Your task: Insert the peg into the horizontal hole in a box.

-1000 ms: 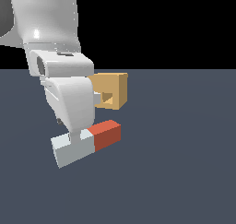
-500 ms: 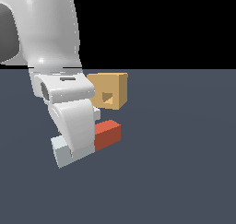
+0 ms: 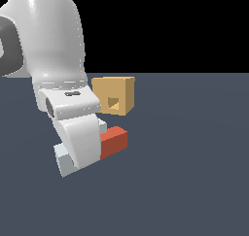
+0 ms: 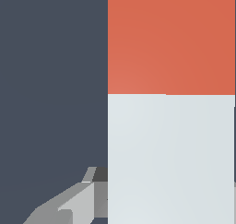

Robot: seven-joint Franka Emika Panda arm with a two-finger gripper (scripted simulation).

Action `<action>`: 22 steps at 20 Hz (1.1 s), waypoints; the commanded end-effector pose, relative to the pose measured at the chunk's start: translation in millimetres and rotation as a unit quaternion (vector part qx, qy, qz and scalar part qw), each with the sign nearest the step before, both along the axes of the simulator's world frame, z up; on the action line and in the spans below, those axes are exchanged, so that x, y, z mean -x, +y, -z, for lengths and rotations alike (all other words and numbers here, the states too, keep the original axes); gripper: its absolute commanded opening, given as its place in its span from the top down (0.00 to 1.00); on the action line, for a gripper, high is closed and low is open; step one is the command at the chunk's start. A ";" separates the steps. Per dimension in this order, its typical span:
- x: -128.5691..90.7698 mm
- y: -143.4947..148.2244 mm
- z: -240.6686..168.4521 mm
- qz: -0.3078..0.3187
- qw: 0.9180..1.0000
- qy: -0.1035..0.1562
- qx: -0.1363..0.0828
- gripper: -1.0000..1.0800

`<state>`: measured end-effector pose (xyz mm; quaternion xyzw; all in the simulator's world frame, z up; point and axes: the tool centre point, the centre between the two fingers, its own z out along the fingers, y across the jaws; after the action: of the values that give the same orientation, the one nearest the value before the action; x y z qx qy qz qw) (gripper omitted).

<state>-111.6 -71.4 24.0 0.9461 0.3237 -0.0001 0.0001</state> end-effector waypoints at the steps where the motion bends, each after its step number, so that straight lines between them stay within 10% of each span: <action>1: 0.0 0.6 0.6 0.000 1.000 0.000 0.000 1.00; 13: -6.7 17.3 -2.9 -0.028 1.000 0.000 0.000 1.00; 22: -25.0 118.1 -18.5 -0.179 0.984 0.000 0.001 1.00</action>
<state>-89.3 24.8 37.9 0.8879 0.4600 -0.0017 0.0001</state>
